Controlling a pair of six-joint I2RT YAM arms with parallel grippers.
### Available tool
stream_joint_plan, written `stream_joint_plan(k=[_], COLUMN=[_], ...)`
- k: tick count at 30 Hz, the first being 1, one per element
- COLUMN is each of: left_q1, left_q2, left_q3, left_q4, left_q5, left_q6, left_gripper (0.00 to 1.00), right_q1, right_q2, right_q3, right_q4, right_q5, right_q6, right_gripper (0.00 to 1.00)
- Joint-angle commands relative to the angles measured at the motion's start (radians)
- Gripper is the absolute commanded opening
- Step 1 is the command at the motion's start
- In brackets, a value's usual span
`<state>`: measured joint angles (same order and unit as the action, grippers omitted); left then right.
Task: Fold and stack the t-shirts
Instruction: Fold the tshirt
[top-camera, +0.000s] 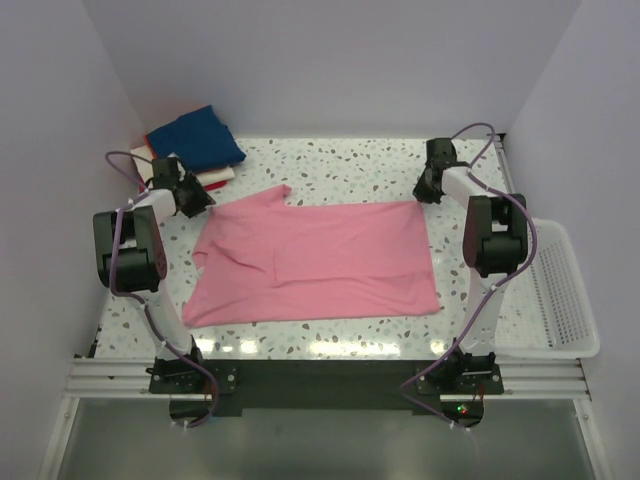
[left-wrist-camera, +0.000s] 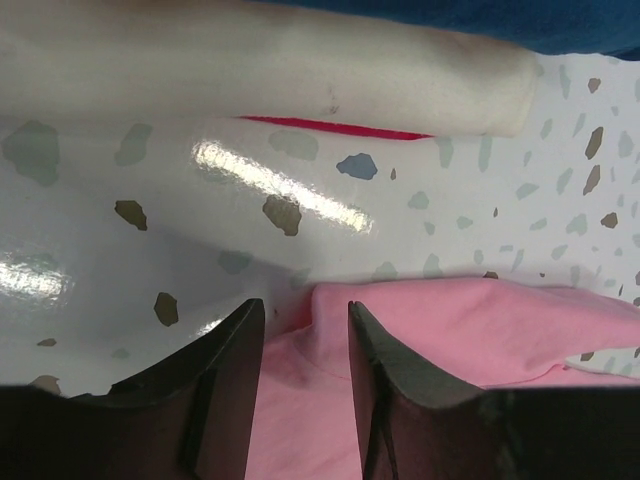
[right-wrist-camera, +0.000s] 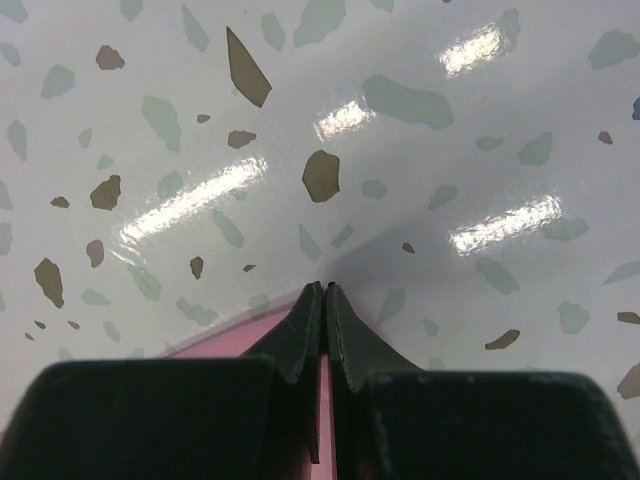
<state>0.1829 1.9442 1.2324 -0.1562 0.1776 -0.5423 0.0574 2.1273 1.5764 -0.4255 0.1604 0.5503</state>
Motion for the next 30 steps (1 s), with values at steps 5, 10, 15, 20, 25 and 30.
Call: stream_joint_plan(k=[5, 10, 15, 20, 25, 30], left_q1=[-0.022, -0.129, -0.242, -0.31, -0.35, -0.361], left_q2=[-0.024, -0.018, 0.077, 0.214, 0.263, 0.26], left_q3=[0.068, 0.163, 0.288, 0.444, 0.499, 0.478], left_q4=[0.053, 0.018, 0.007, -0.051, -0.062, -0.043], left_q5=[0.036, -0.046, -0.008, 0.048, 0.095, 0.17], left_q6=[0.011, 0.145, 0.274, 0.367, 0.453, 0.475], left_gripper=[0.42, 0.52, 0.6, 0.64, 0.66, 0.67], right_q1=[-0.004, -0.004, -0.005, -0.004, -0.004, -0.004], right_q2=[0.0, 0.0, -0.001, -0.021, -0.058, -0.098], right_q3=[0.007, 0.005, 0.002, 0.004, -0.022, -0.046], right_q4=[0.034, 0.039, 0.041, 0.047, 0.071, 0.083], right_q5=[-0.028, -0.035, -0.044, -0.058, -0.087, -0.09], right_q6=[0.016, 0.016, 0.016, 0.014, 0.026, 0.028], right_gripper=[0.0, 0.0, 0.09, 0.43, 0.45, 0.45])
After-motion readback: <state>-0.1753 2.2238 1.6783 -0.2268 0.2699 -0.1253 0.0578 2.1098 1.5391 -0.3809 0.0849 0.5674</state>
